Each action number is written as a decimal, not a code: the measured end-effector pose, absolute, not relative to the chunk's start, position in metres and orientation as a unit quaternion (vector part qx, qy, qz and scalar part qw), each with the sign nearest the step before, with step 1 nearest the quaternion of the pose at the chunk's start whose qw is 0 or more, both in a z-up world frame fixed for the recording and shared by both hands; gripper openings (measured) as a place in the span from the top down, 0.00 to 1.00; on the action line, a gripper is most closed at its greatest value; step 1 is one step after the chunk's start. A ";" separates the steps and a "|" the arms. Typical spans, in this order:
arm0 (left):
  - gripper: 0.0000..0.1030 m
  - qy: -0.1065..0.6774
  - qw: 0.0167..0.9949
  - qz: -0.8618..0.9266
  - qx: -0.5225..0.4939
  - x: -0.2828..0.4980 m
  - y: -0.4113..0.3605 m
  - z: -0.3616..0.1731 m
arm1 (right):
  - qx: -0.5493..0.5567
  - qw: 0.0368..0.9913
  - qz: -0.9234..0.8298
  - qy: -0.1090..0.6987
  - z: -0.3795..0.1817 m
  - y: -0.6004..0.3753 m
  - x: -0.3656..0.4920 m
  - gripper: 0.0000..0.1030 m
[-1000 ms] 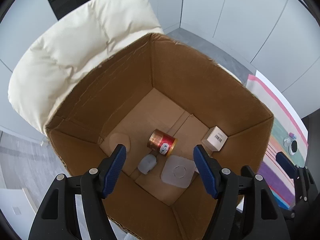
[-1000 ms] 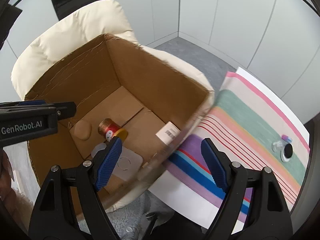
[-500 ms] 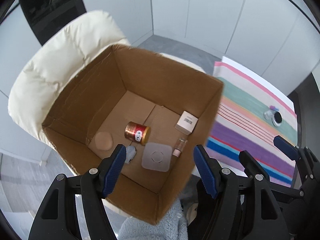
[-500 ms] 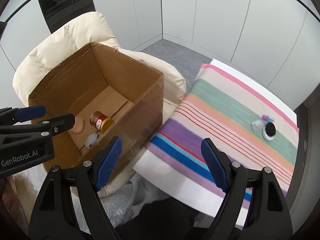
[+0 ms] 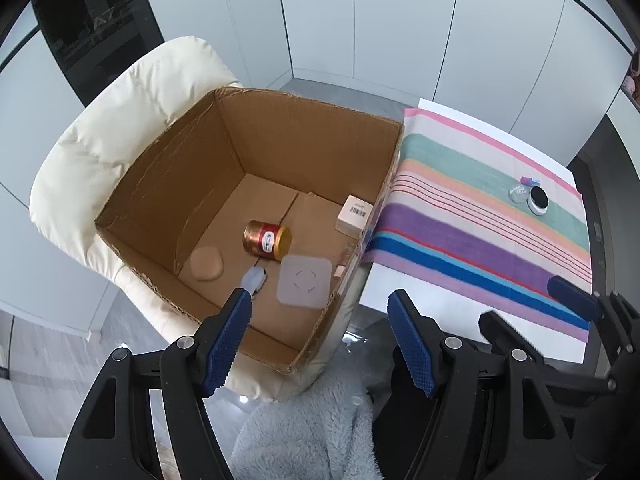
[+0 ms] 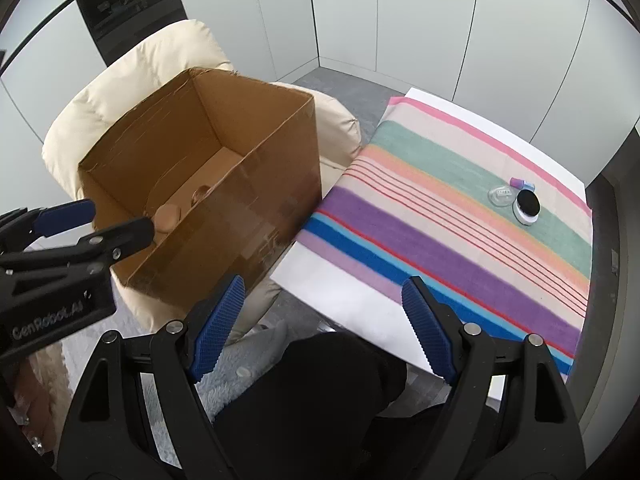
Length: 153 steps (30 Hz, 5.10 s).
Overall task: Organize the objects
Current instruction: 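Withdraw both tools from the box back toward the cloth, then grasp the black-lidded powder jar with the right tool while the left tool grasps the clear labeled case, then lift the jar and clear case and carry both toward the cardboard box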
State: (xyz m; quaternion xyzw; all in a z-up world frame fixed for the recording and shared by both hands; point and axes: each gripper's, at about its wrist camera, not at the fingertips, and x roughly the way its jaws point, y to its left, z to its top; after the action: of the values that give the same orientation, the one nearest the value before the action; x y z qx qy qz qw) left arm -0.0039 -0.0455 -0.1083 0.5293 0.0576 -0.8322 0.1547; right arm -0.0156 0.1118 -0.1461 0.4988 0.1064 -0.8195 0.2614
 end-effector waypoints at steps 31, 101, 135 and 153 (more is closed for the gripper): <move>0.30 -0.017 0.056 -0.859 0.509 -0.072 0.061 -0.133 | 0.482 0.141 -0.863 0.052 -0.162 0.237 -0.063 0.19; 0.22 -0.028 -0.026 -0.822 0.568 -0.322 0.206 -0.339 | 0.446 0.115 -0.887 0.036 -0.332 0.342 -0.286 0.55; 0.61 -0.052 -0.002 -0.856 0.514 -0.324 0.213 -0.242 | 0.460 0.057 -0.886 -0.012 -0.258 0.392 -0.234 0.55; 0.61 -0.062 0.005 -0.895 0.442 -0.270 0.176 -0.060 | 0.436 0.027 -0.900 0.017 -0.107 0.366 -0.218 0.55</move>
State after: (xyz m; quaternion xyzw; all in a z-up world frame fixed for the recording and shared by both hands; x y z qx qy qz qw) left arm -0.2697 0.1762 -0.0604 0.4422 -0.0624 -0.8947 0.0048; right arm -0.2177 0.3664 -0.1067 0.4357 0.0165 -0.8996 0.0271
